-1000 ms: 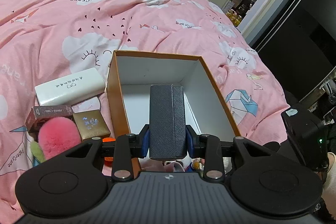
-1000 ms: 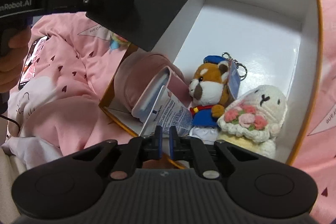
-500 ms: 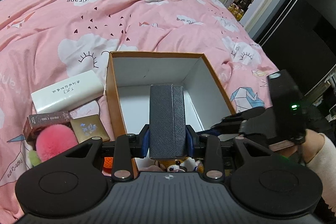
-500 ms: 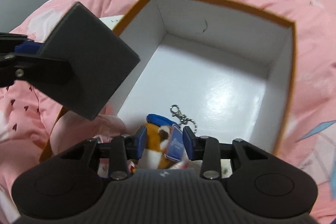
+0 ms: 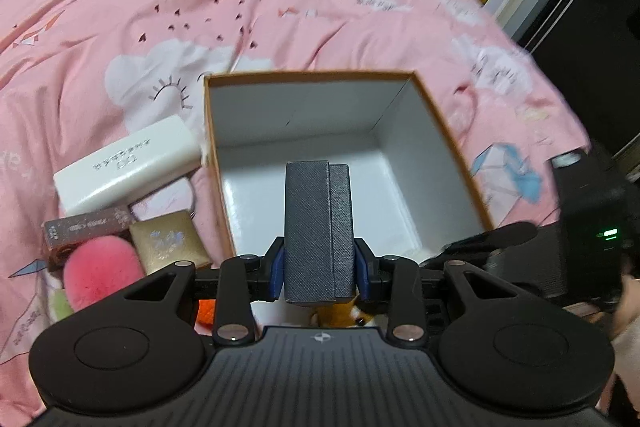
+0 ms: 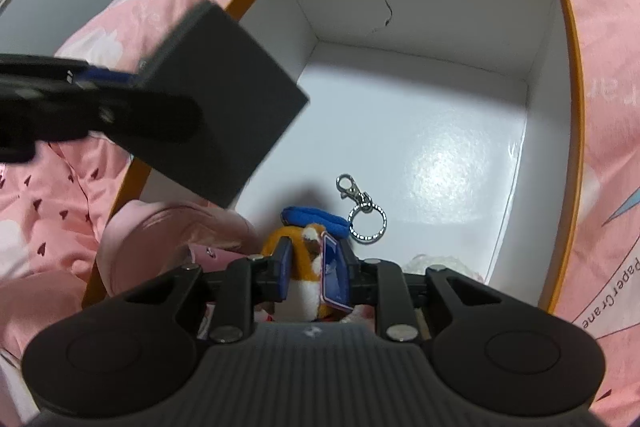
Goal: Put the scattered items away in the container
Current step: 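Lower the black case into the box and open the left gripper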
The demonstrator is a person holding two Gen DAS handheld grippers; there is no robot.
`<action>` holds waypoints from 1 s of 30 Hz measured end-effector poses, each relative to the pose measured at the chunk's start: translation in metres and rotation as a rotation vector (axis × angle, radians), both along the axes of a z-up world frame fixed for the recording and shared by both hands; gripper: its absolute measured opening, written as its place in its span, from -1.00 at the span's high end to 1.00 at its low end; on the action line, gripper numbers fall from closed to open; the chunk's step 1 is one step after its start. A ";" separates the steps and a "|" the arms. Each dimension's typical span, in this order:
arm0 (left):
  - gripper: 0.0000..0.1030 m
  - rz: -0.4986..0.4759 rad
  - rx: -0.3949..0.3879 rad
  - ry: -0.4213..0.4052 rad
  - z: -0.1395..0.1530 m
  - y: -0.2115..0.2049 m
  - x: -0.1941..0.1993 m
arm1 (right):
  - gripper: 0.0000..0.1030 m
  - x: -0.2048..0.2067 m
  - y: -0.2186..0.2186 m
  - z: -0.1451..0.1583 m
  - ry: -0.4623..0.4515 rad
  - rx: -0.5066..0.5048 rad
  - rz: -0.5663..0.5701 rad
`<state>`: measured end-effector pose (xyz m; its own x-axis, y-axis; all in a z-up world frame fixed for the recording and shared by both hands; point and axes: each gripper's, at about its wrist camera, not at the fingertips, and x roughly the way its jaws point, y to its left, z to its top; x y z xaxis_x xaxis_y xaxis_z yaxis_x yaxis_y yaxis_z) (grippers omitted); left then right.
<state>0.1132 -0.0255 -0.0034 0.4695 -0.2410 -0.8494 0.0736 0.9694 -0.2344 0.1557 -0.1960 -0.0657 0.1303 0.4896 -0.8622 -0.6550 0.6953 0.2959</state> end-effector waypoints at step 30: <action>0.24 -0.025 0.168 0.097 -0.020 -0.015 0.009 | 0.64 0.033 0.038 -0.013 -0.050 0.046 0.114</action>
<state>0.1227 -0.0410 -0.0234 0.3791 -0.1031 -0.9196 0.0835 0.9935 -0.0769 0.1886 -0.1581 -0.0783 0.1131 0.5428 -0.8322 -0.7439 0.6015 0.2912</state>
